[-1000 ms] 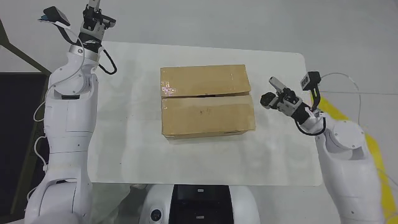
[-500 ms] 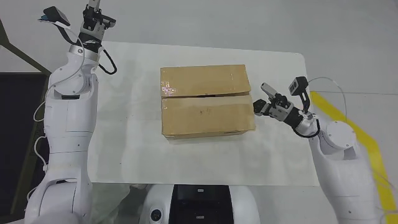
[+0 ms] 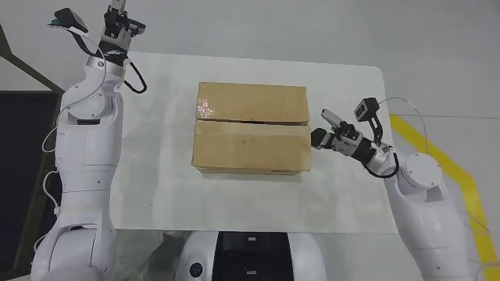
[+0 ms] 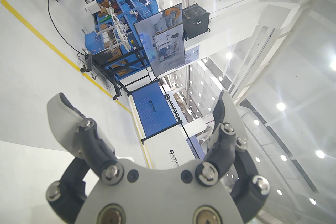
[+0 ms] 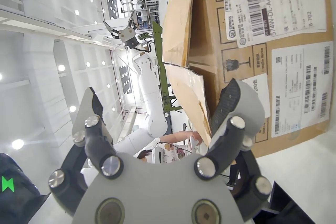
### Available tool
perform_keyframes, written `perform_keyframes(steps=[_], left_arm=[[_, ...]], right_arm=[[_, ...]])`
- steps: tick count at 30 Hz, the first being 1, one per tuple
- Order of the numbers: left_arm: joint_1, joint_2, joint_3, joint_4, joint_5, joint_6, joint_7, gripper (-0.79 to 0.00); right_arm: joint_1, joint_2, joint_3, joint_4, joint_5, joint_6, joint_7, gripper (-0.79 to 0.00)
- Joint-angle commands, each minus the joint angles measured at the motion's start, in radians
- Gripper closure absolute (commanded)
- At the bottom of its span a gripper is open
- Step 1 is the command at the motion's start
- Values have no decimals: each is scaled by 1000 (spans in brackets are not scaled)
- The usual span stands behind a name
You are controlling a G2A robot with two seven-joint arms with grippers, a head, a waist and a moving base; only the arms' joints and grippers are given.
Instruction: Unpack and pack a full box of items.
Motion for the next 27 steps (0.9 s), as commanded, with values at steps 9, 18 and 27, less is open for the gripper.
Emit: perform_keyframes(steps=[9,18,27], left_arm=[[0,0,0,0,0,0,0,-785],[0,0,0,0,0,0,0,-785],[0,0,0,0,0,0,0,-785]], right_arm=[[7,5,-16,9,21,-40,47,-785],[15,9,-15,26,62,-81,81,-785],[4,17,2,-7,118,-105,160,-785]])
